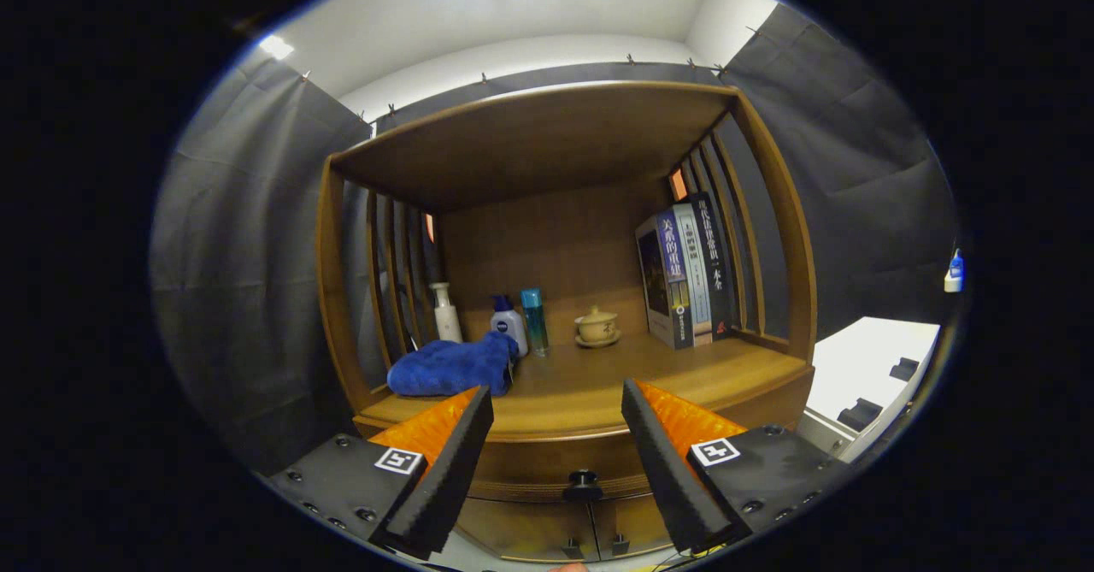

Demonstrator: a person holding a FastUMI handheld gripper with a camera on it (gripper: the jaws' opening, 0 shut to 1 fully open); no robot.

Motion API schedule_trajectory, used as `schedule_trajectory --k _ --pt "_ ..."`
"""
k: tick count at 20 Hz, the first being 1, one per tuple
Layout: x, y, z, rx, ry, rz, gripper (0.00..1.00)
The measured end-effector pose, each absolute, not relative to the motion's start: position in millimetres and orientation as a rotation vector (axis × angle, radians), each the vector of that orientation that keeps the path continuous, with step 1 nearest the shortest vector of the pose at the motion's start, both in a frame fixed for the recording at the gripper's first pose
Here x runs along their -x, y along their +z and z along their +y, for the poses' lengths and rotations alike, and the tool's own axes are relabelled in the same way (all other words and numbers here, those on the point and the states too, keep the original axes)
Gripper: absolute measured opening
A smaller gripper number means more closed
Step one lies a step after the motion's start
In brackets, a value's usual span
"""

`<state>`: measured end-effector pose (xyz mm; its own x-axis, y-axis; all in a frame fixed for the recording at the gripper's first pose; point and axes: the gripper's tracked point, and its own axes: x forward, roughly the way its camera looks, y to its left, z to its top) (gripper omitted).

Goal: Pull open the drawer, take out the items inside it, and place them on the countertop above the cabinet.

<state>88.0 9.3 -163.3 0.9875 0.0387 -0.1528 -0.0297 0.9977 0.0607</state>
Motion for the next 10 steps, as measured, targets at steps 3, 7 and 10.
schedule_trajectory --k 3,7,10 --pt "-96.8 -189.4 3.6 -0.083 0.023 0.188 0.98" --pt "-105.3 -235.2 -0.8 -0.06 0.014 0.261 0.98" --pt "-110.3 -261.5 0.1 -0.044 0.011 0.297 0.98"
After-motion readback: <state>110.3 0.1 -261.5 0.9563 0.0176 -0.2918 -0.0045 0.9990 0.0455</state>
